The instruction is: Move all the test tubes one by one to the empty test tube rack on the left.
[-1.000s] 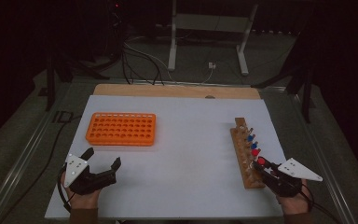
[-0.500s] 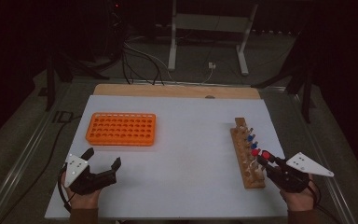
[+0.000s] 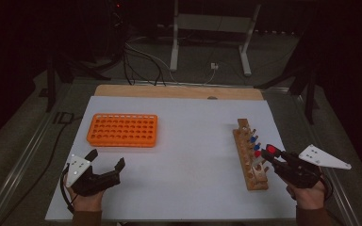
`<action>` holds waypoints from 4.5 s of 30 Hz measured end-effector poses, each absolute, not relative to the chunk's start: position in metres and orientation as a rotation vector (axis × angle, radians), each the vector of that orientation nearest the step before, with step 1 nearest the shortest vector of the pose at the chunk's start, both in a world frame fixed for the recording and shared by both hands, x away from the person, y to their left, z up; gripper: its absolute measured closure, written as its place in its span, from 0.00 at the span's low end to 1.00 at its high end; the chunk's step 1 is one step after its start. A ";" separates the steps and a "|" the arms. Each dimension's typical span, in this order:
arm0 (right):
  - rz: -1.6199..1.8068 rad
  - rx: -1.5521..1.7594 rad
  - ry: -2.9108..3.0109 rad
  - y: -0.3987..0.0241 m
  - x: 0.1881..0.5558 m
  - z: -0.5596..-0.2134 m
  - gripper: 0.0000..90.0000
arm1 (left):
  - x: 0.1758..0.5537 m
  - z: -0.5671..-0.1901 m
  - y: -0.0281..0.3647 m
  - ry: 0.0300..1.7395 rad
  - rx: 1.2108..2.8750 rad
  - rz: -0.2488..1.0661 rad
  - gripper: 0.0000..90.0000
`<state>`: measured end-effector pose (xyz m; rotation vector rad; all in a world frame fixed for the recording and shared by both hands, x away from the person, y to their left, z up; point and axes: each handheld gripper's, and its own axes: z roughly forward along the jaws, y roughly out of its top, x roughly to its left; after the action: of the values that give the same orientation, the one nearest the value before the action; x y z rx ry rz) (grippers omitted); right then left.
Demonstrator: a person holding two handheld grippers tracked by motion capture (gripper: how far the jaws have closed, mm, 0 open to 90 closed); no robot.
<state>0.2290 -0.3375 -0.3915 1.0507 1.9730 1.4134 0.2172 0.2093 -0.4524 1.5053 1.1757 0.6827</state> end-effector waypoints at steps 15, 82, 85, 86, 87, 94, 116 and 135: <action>1.470 0.950 2.041 -0.287 0.255 -0.385 0.78 | 0.241 -0.432 0.171 1.052 1.596 0.556 0.01; 1.461 1.049 2.076 -0.253 0.273 -0.412 0.02 | 0.294 -0.427 0.042 0.673 1.799 0.433 0.84; 1.452 1.064 2.053 -0.260 0.271 -0.414 0.00 | 0.296 -0.427 0.046 0.679 1.795 0.443 0.84; 1.449 1.071 2.048 -0.263 0.270 -0.414 0.00 | 0.297 -0.427 0.048 0.684 1.792 0.449 0.84; 1.449 1.077 2.041 -0.265 0.269 -0.415 0.00 | 0.298 -0.427 0.050 0.684 1.786 0.454 0.84; 1.430 1.098 2.007 -0.280 0.262 -0.418 0.00 | 0.305 -0.427 0.064 0.705 1.765 0.507 0.84; 1.421 1.108 1.978 -0.291 0.259 -0.418 0.00 | 0.337 -0.444 0.115 0.915 1.708 0.705 0.84; 1.428 1.097 1.982 -0.291 0.257 -0.417 0.00 | 0.352 -0.491 0.129 1.077 1.790 0.678 0.83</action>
<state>0.2566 -0.2914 -0.4169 1.0967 1.9821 1.4282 0.3516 0.1290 -0.4908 1.7898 1.0769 0.6780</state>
